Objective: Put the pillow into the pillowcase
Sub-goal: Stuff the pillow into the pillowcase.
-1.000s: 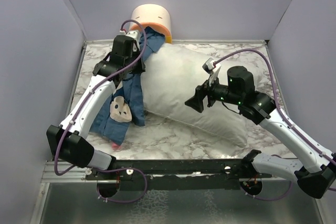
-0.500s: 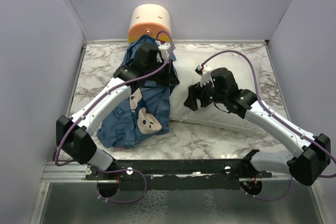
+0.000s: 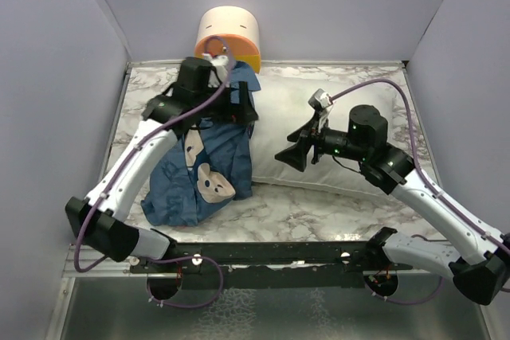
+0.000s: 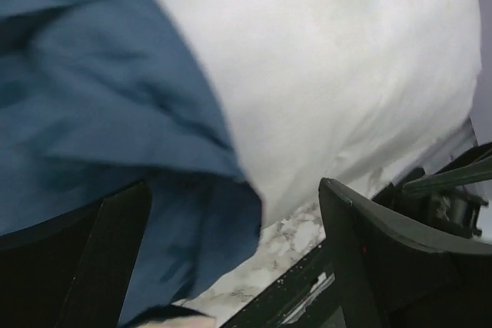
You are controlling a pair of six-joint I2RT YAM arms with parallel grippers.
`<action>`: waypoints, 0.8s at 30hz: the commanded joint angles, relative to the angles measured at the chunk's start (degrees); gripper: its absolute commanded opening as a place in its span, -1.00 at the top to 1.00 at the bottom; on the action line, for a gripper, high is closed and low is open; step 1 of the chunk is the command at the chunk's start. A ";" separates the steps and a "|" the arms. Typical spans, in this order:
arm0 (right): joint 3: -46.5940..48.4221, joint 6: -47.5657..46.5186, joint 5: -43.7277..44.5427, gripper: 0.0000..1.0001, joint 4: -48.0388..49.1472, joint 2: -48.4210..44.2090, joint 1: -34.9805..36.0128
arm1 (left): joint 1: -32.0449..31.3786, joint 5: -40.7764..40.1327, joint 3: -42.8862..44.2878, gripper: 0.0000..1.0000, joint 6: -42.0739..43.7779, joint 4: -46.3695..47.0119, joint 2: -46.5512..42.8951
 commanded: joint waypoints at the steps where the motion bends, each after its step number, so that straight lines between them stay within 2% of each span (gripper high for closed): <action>1: -1.14 7.48 -8.22 -0.49 9.73 5.71 0.19 | 8.74 -10.87 3.84 -0.89 4.59 -11.31 -8.37; 4: -2.04 12.56 -6.94 -0.46 15.16 9.38 0.42 | 13.77 -19.43 3.48 -0.93 8.03 -18.07 -9.38; 7: -0.62 13.73 -4.55 -0.45 17.32 14.23 1.00 | 17.48 -24.75 -0.46 -0.98 8.43 -18.63 -10.40; 9: 1.45 13.83 -4.56 -0.44 17.44 17.64 1.54 | 20.82 -24.27 -3.36 -0.98 6.99 -16.58 -10.85; 13: 5.43 15.13 -4.39 -0.36 17.37 23.22 3.32 | 26.89 -16.73 -11.08 -0.98 4.88 -9.13 -11.57; 16: 7.09 16.48 -3.35 -0.34 18.36 26.24 4.87 | 27.86 -13.87 -13.97 -0.98 4.20 -6.93 -10.08; 20: 9.18 18.55 -3.47 -0.14 19.69 30.61 5.79 | 28.06 -16.74 -14.65 -0.86 5.00 -6.56 -9.33; 21: 9.65 18.97 -3.86 -0.01 19.83 31.48 5.80 | 28.10 -18.28 -14.10 -0.77 5.27 -6.74 -9.28; 22: 10.16 19.09 -4.15 0.17 19.75 32.20 5.81 | 28.19 -19.77 -13.45 -0.56 5.77 -6.83 -9.09; 24: 10.88 18.85 -4.01 0.66 19.07 32.62 5.81 | 28.35 -23.33 -11.55 0.09 6.53 -7.26 -8.43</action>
